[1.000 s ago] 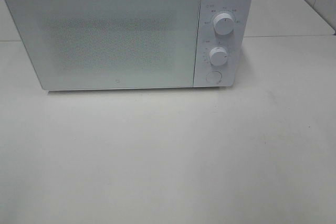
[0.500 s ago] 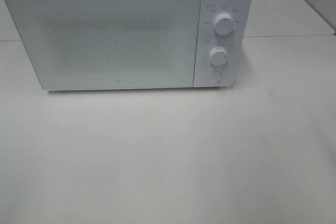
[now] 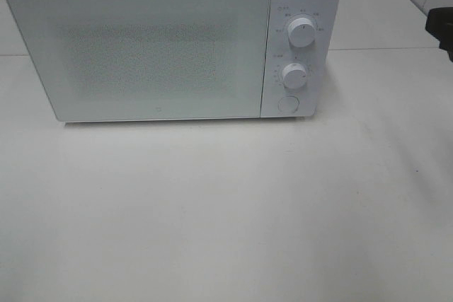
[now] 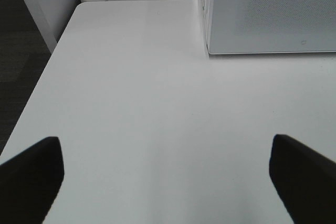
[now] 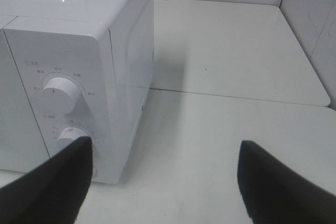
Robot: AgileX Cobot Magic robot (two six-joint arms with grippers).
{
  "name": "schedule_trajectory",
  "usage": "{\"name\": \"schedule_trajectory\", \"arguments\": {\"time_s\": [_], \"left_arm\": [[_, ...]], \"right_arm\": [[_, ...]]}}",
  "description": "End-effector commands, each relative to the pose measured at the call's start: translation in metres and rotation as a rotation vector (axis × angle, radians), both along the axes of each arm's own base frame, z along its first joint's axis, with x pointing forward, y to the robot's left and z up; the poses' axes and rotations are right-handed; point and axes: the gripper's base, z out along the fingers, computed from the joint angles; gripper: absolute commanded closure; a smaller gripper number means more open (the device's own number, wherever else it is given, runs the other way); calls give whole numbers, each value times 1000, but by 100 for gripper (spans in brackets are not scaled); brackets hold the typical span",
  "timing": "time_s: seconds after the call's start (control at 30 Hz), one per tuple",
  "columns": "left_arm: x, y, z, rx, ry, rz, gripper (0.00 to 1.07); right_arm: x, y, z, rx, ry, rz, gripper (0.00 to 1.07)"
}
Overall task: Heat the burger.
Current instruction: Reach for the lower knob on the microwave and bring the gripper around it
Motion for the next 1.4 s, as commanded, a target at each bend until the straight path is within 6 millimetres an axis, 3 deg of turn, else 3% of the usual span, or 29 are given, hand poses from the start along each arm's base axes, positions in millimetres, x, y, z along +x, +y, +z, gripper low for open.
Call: {"name": "schedule_trajectory", "arguments": {"time_s": [0.03,0.1,0.3,0.57,1.2,1.4], "left_arm": [[-3,-1,0,-9,-38,0,7],[-3,-1,0,-9,-38,0,7],[-3,-1,0,-9,-38,0,7],[-3,-1,0,-9,-38,0,7],[-3,-1,0,-7,-38,-1,7],[-3,-1,0,-7,-38,-1,7]], "right_arm": [[8,0,-2,-22,-42,5,34],[20,2,-7,-27,-82,13,34],[29,0,-16,-26,-131,-24,34],[22,-6,-36,18,-207,-149,34],[18,72,-84,-41,-200,-36,32],[17,88,-96,-16,-171,-81,28]]}}
